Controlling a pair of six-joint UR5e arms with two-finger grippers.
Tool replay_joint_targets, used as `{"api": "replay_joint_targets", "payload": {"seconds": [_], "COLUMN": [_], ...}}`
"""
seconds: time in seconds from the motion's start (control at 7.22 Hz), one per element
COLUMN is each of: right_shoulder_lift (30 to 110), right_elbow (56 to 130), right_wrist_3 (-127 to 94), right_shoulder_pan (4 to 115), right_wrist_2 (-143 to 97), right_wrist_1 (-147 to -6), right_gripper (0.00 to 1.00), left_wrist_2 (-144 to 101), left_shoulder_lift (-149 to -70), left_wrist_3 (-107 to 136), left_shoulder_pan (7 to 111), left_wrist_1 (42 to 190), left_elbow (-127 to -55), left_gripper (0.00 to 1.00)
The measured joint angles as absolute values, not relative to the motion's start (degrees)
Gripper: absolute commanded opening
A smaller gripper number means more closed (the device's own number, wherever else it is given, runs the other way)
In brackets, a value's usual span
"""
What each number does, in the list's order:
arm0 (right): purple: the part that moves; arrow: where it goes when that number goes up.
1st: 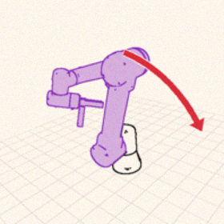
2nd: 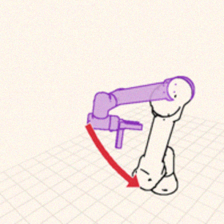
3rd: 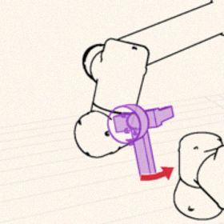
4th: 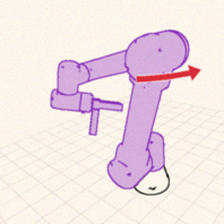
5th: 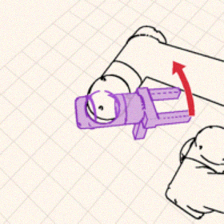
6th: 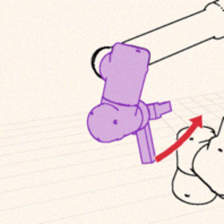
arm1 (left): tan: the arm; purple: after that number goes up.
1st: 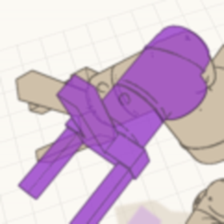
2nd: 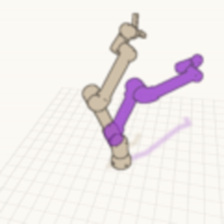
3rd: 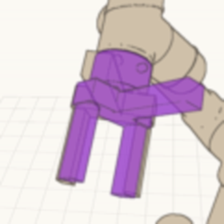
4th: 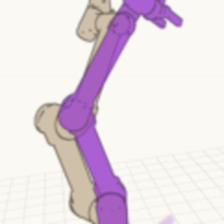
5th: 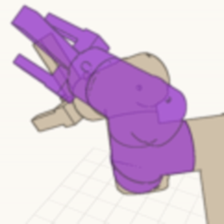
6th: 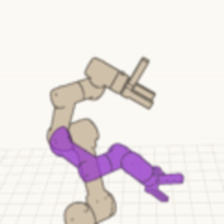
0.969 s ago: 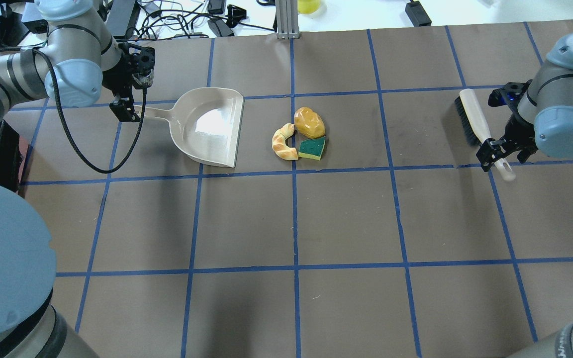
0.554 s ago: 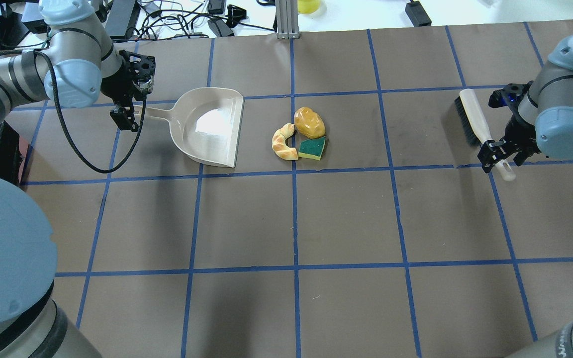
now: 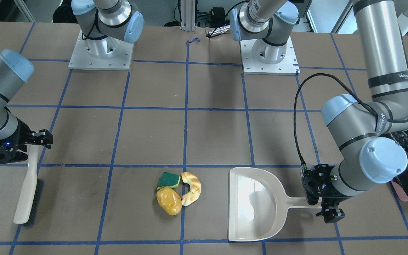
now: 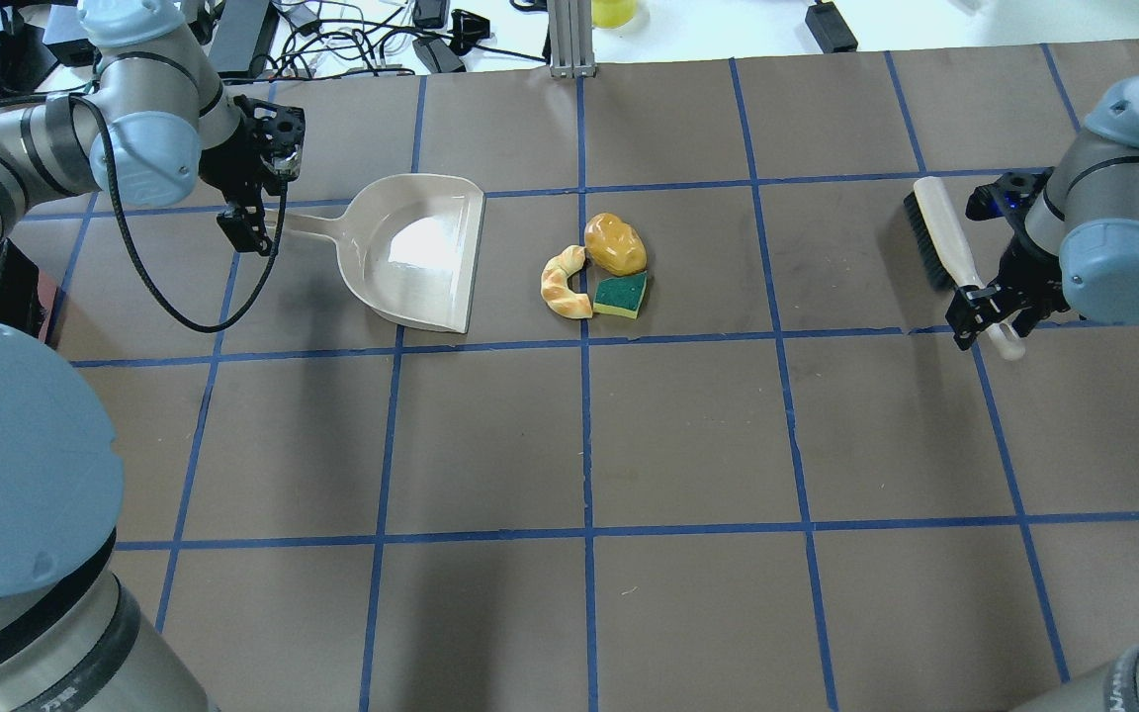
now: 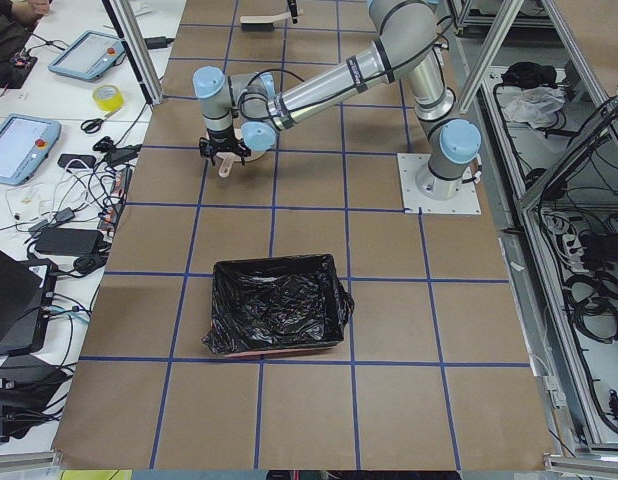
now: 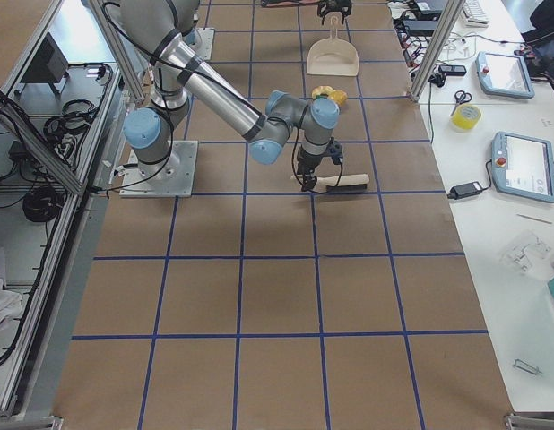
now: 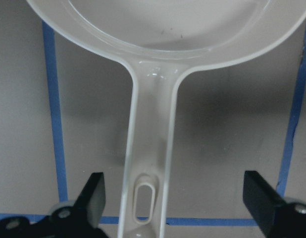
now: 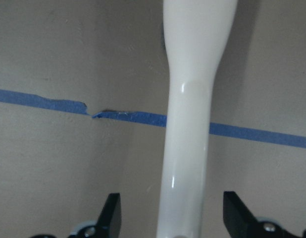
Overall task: Sweep and dump trash into bin
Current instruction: 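Close the left gripper on the dustpan handle while the right grasps the brush, then carry the brush with the right gripper behind the trash pile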
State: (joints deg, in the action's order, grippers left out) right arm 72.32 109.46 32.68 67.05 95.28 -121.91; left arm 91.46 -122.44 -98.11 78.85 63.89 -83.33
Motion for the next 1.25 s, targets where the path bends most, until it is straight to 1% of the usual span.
{"api": "replay_joint_targets", "payload": {"seconds": [0.14,0.28,0.42,0.69,0.97,1.25], "right_shoulder_lift": [72.3,72.3,72.4,72.6,73.6,74.8], "right_elbow": [109.4,109.2,109.1,108.9,107.9,107.3], "right_wrist_3": [32.7,32.8,32.8,32.7,29.1,20.8], "right_shoulder_pan": [67.1,67.1,67.1,67.1,67.9,72.7], "right_wrist_2": [95.3,95.3,95.3,95.3,95.5,96.5], "right_wrist_1": [-122.0,-122.1,-122.1,-122.3,-121.2,-118.3], "right_gripper": [0.25,0.16,0.14,0.14,0.15,0.15], "left_wrist_2": [91.4,91.4,91.4,91.4,91.7,92.1], "left_shoulder_lift": [-123.1,-123.4,-123.5,-123.5,-123.4,-122.9], "left_wrist_3": [-98.1,-98.2,-98.2,-97.9,-97.7,-97.9], "left_shoulder_pan": [78.8,78.8,78.8,78.9,79.1,79.5], "left_wrist_1": [63.9,63.9,63.8,63.8,63.8,64.0], "left_elbow": [-82.9,-82.8,-82.8,-82.8,-82.9,-83.0], "left_gripper": [0.59,0.35,0.23,0.00,0.00,0.00]}}
